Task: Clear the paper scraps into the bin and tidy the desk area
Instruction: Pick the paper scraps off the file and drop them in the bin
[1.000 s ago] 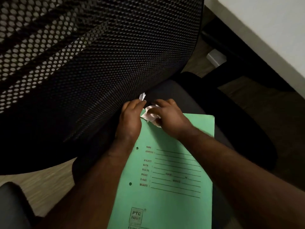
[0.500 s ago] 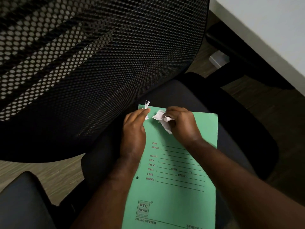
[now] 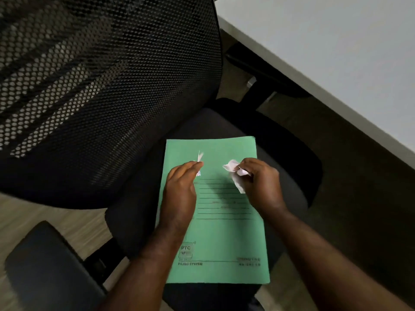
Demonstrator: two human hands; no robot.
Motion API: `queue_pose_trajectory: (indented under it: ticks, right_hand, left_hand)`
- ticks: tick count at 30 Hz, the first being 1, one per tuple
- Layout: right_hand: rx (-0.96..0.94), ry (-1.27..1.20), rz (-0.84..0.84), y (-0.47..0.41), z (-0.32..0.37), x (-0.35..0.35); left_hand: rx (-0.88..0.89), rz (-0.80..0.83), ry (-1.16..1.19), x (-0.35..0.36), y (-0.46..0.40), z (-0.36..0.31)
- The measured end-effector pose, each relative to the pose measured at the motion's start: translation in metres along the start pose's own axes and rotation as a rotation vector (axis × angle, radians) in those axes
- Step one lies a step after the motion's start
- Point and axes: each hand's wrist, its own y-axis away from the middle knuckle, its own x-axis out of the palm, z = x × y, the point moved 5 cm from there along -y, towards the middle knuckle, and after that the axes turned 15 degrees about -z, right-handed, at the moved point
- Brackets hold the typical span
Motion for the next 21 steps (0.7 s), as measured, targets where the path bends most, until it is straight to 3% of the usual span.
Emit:
queue_pose_trajectory:
  ticks: [12, 21]
  right_hand:
    - [0.153, 0.114, -0.309, 0.113, -0.045, -0.139]
    - [0.423, 0.265, -0.501, 0.234, -0.122, -0.281]
  left_hand:
    - [0.246, 0.264, 0.108, 0.013, 0.100, -0.109]
    - [0.447, 0.466, 0.290, 0.050, 0.210, -0.228]
